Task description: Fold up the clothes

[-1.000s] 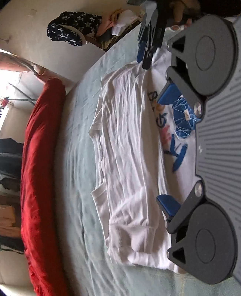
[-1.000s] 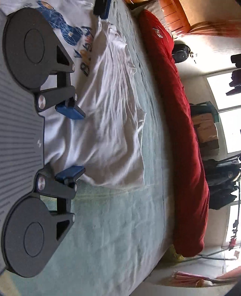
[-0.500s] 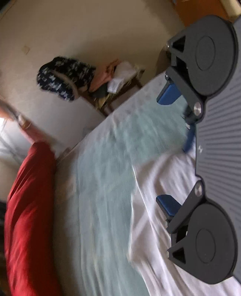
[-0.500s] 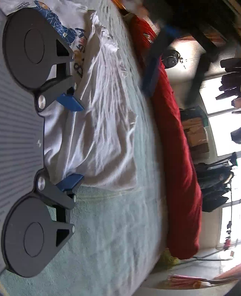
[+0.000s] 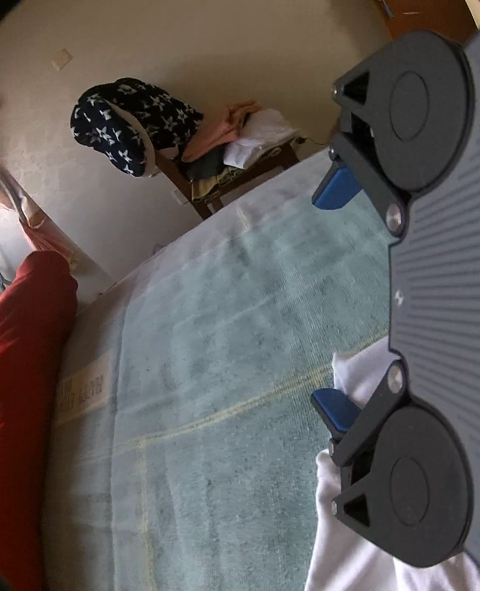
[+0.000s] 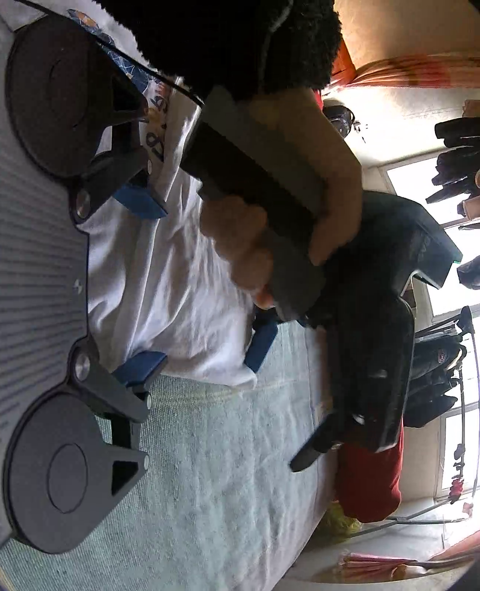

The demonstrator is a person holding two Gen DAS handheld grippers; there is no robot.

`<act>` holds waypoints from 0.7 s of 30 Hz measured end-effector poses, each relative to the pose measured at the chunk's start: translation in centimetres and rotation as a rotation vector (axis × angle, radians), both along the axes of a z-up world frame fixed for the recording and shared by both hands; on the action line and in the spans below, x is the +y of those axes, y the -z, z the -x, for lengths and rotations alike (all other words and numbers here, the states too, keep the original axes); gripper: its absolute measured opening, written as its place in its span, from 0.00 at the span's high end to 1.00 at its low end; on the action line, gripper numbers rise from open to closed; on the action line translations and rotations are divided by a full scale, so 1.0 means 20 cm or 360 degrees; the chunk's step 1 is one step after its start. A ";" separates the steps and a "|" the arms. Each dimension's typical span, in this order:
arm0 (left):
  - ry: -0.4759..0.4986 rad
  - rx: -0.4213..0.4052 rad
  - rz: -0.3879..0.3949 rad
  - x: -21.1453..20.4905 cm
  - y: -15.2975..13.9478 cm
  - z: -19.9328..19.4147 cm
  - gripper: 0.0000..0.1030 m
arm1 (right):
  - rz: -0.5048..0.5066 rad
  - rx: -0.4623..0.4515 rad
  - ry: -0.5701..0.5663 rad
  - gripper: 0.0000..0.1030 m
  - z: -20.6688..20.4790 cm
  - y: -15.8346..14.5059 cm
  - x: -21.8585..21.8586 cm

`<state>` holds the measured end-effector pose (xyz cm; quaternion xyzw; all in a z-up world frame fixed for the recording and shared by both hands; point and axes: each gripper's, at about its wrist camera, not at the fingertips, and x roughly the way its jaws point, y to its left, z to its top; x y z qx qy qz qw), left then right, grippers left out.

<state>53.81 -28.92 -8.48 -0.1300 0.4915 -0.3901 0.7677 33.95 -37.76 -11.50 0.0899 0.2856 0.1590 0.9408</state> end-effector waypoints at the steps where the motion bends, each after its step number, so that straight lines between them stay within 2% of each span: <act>1: 0.0007 -0.0035 0.0011 0.02 -0.03 0.02 0.01 | -0.0011 0.0000 0.0000 0.19 0.00 0.00 -0.01; 4: 0.0029 -0.0093 0.0030 0.09 -0.10 0.10 0.01 | -0.0019 0.0001 0.0001 0.19 0.00 0.00 -0.01; 6: 0.0056 -0.0027 0.0062 0.12 -0.09 0.12 0.01 | -0.0010 0.0000 0.0001 0.19 0.00 0.00 -0.01; 10: 0.0100 0.0079 0.0062 0.03 0.00 0.09 0.01 | -0.0028 -0.0011 -0.0024 0.19 0.00 0.01 -0.01; 13: 0.0102 0.0029 -0.0041 -0.04 0.01 0.08 0.01 | -0.0040 -0.0009 -0.0027 0.18 -0.01 0.01 -0.02; 15: 0.0111 -0.0007 -0.0016 0.00 -0.07 0.10 0.01 | -0.0050 -0.0010 -0.0029 0.18 -0.01 0.01 -0.03; 18: 0.0111 -0.0107 -0.0012 0.15 -0.20 0.19 0.01 | -0.0046 -0.0012 -0.0033 0.15 -0.01 0.01 -0.03; 21: 0.0068 -0.0128 -0.0048 0.27 -0.20 0.22 0.01 | -0.0037 -0.0013 -0.0035 0.14 -0.02 0.01 -0.02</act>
